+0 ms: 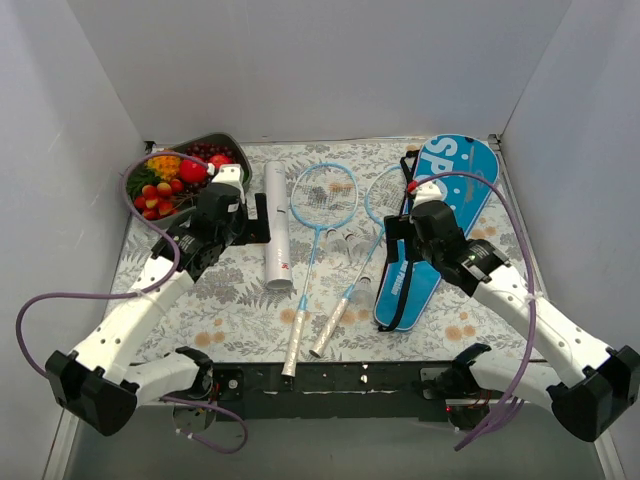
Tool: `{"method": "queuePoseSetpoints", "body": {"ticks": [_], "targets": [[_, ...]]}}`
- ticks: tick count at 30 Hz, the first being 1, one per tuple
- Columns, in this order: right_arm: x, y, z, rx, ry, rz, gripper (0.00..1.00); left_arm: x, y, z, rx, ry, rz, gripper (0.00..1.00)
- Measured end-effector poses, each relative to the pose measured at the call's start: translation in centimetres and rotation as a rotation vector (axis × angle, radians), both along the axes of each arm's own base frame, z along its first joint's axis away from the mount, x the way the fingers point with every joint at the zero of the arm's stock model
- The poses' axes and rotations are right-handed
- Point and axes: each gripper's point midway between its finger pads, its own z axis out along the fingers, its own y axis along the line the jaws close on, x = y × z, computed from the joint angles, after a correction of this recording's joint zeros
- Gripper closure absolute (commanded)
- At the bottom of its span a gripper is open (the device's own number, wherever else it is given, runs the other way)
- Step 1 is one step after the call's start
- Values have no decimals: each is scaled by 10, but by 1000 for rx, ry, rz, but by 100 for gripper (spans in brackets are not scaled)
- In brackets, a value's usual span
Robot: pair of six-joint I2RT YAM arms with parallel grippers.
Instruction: Pack up the badminton gear
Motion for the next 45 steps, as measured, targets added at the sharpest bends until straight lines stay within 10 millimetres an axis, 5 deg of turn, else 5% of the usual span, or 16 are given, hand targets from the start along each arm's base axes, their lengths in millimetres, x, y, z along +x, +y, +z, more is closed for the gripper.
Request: {"method": "queuePoseSetpoints", "body": {"ticks": [10,21,30,36,45], "targets": [[-10,32,-29,-3,145,153,2,17,-12,-19,80,13,-66,2],[-11,149,-3,138,195,372,2,6,-10,5,-14,-17,-12,3],[-6,234,-40,164,314,382,2,-20,19,39,-91,-41,163,5],[0,264,-63,190,363,300,2,-44,34,70,-173,-128,181,5],[20,305,-91,201,387,202,2,-60,37,57,-182,-104,163,4]]}}
